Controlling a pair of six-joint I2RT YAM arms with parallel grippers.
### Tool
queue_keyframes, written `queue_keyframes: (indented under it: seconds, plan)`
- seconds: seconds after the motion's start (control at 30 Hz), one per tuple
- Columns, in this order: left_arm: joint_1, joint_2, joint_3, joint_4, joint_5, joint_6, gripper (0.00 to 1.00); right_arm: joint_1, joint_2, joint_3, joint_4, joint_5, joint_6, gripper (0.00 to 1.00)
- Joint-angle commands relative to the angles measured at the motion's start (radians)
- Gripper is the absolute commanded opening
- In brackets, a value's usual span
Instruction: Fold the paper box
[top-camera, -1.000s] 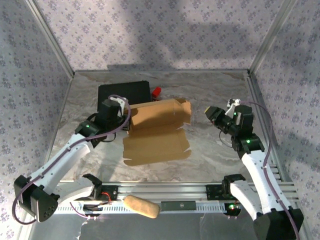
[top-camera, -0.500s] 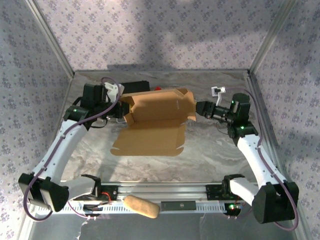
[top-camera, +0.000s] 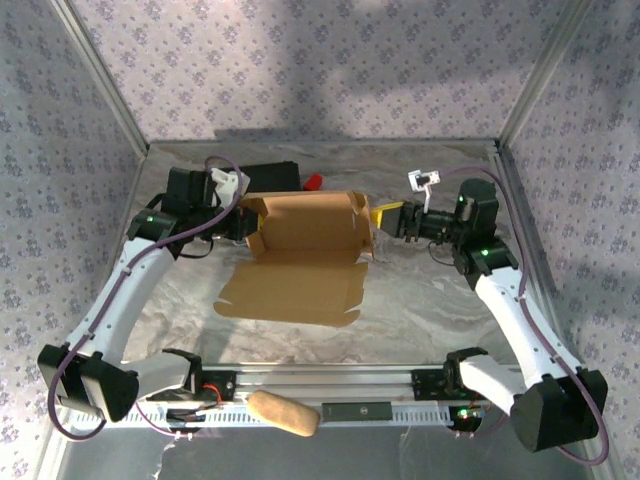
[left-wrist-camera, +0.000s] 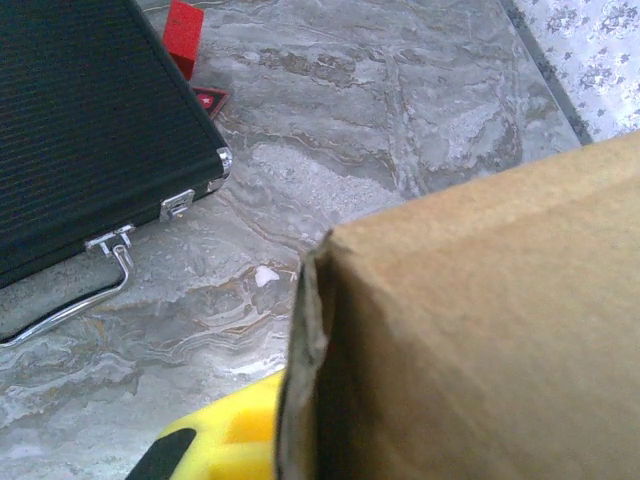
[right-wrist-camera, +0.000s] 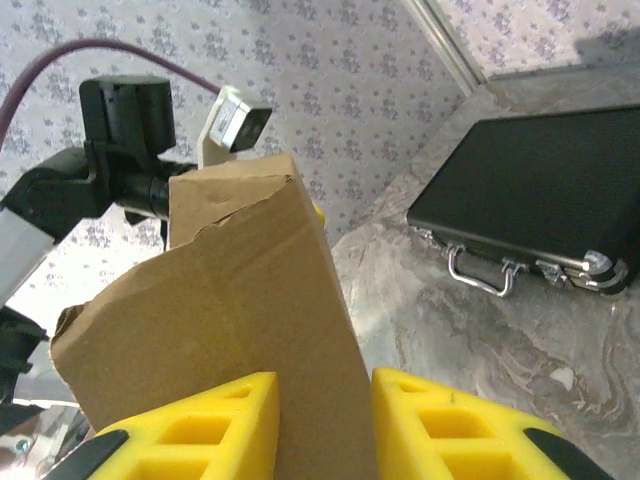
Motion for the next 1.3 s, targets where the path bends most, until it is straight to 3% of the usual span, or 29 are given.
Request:
queue_keyframes:
  seconds: [0.0, 0.5, 1.27]
  plan:
    - [0.003, -0.001, 0.035, -0.004, 0.006, 0.004, 0.0, 0.014, -0.016, 0.029, -0.051, -0.022, -0.056, 0.32]
    - [0.002, -0.005, 0.025, 0.01, 0.011, -0.011, 0.0, 0.114, -0.017, 0.079, -0.175, 0.062, -0.169, 0.33]
    - [0.003, 0.001, 0.013, 0.06, -0.028, -0.036, 0.0, 0.128, -0.085, 0.053, -0.225, 0.036, -0.184, 0.38]
